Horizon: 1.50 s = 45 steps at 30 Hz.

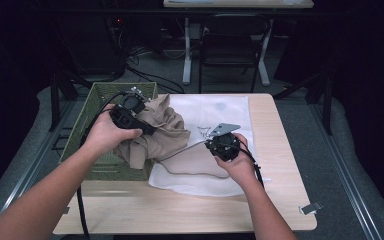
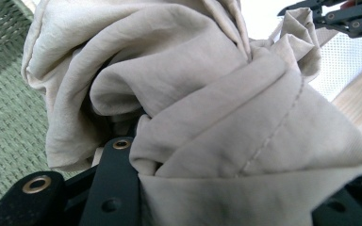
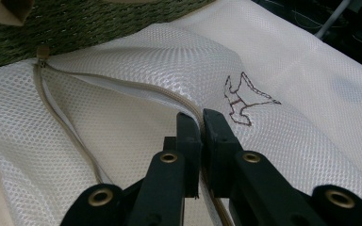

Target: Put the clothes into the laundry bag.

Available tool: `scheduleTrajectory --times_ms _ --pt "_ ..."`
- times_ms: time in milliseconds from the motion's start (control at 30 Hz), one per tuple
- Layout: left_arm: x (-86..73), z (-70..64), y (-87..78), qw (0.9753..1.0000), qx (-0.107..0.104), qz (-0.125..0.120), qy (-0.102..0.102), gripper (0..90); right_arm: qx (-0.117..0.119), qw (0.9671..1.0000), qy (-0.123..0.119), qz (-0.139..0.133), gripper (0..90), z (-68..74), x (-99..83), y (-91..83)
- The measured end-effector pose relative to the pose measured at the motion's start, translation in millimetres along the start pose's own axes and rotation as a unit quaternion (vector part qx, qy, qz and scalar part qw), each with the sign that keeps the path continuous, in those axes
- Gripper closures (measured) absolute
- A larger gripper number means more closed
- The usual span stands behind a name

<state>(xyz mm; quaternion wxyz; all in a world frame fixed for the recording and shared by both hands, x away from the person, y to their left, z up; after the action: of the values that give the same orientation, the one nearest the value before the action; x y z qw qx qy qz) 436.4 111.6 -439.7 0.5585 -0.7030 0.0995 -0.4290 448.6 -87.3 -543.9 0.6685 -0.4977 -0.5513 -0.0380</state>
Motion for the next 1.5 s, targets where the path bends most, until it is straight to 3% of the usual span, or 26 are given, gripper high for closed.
scheduleTrajectory --times_ms 367,867,1500 --pt "-3.4 -12.8 3.6 0.9999 -0.010 -0.004 0.012 60.8 0.000 1.0000 -0.001 0.000 86.0 0.1 -0.1 -0.2" --pt "-10.9 -21.2 7.9 0.9997 -0.005 -0.010 0.023 60.8 0.001 1.0000 -0.002 0.001 86.0 0.6 -0.2 -0.3" --pt "-13.3 -32.2 12.0 0.9993 -0.016 -0.013 0.030 60.9 0.003 1.0000 -0.002 0.004 86.5 0.9 -1.6 -0.4"
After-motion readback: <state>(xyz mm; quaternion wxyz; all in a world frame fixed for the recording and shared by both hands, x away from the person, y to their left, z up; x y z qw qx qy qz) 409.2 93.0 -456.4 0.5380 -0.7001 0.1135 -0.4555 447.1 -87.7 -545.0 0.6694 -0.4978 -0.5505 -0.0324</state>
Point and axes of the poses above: each handheld gripper's, and its own axes: y roughly forward along the jaws, x roughly out of its top, z roughly to its left, the point moved 10 cm from there along y, roughly forward along the jaws, and after that the axes turned 1 degree about x, right-handed, at the moved point
